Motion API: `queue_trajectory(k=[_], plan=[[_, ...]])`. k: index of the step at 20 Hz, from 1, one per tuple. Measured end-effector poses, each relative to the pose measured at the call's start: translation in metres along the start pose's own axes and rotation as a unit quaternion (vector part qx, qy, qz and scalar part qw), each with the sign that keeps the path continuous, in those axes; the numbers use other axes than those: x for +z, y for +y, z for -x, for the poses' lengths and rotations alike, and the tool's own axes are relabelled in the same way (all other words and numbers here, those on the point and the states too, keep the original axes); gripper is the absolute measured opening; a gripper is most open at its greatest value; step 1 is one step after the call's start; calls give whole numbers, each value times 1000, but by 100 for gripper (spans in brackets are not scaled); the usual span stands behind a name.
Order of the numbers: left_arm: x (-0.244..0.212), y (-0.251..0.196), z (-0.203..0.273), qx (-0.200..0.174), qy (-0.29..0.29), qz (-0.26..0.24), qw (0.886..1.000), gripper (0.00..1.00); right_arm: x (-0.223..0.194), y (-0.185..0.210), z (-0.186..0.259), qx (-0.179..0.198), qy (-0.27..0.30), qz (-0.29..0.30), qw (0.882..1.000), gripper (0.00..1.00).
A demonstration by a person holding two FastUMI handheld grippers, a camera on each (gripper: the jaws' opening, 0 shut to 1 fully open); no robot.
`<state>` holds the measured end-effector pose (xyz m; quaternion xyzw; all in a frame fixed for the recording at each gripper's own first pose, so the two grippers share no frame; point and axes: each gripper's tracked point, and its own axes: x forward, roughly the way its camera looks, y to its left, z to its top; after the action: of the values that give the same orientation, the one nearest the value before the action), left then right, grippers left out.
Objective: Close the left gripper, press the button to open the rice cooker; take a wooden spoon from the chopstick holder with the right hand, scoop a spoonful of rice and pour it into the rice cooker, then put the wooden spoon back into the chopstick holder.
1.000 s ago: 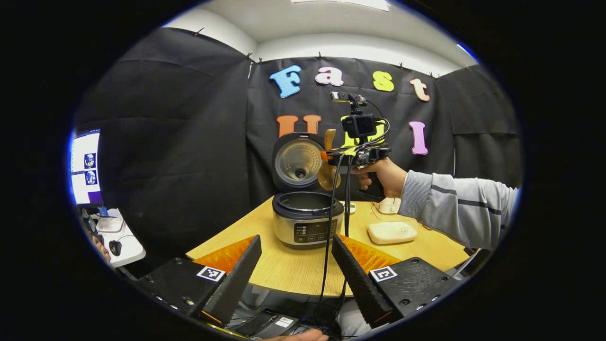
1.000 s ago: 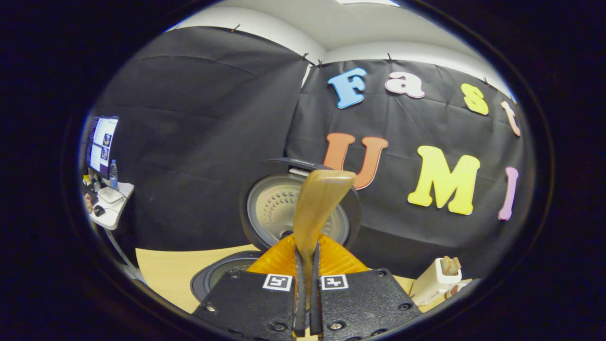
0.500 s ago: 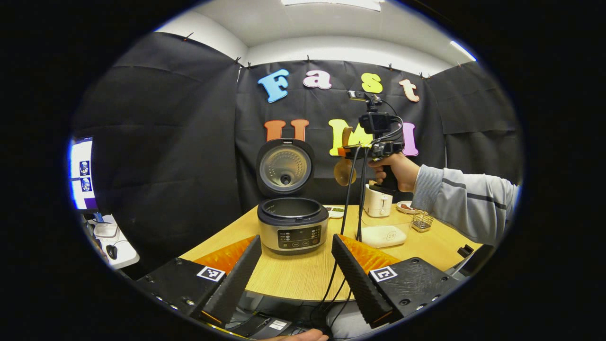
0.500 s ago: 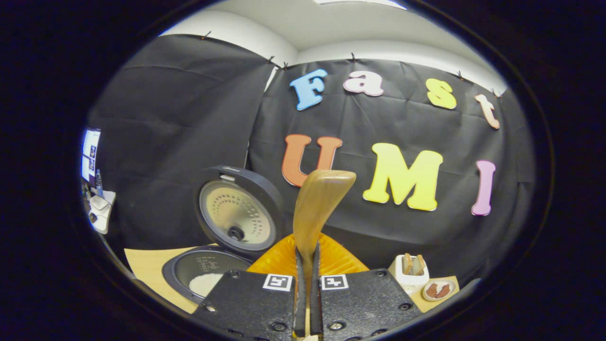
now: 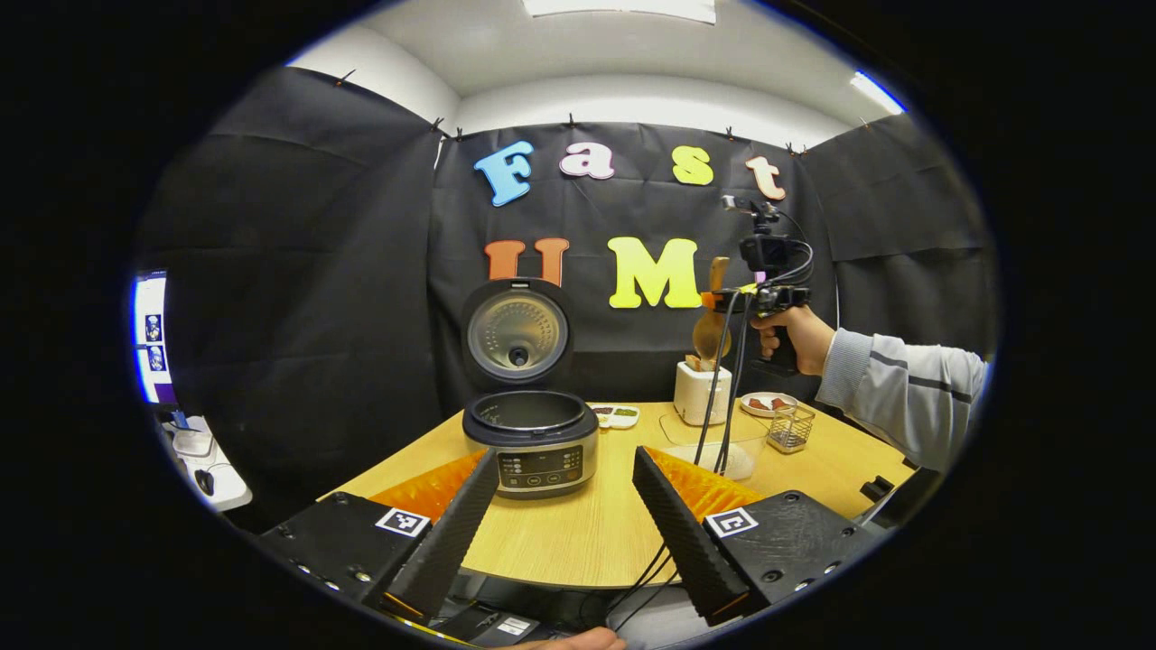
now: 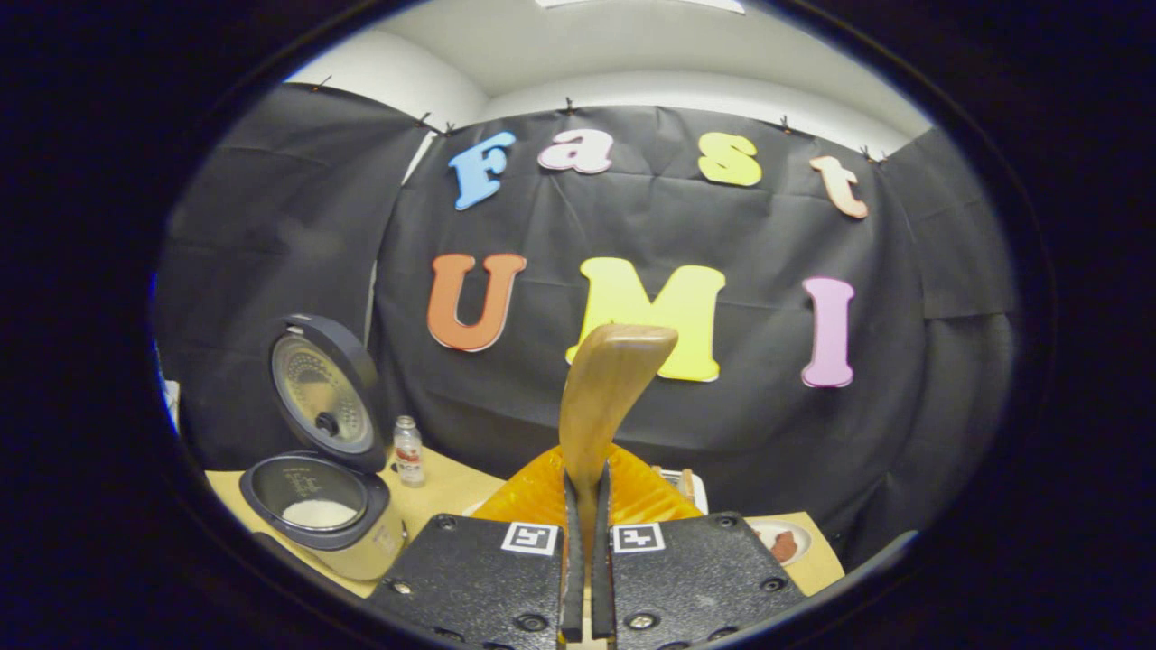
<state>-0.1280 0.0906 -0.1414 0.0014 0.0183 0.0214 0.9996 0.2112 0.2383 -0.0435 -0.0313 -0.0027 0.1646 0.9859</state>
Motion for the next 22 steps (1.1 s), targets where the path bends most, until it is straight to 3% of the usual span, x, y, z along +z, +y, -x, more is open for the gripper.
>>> queue_trajectory(k=[5,9,13,22], plan=[[0,-21,-4,-12,3,-14,1000,96,-22,-91,15,-63,12,-13,998,9],[3,-34,-4,-22,-1,-10,1000,95,-40,-140,34,-92,20,-8,996,9],[3,-41,-5,-24,-1,-4,1000,96,-55,-171,48,-112,24,-5,993,9],[-2,-56,-23,-26,4,-10,1000,96,-124,-190,58,-108,58,-42,992,10]])
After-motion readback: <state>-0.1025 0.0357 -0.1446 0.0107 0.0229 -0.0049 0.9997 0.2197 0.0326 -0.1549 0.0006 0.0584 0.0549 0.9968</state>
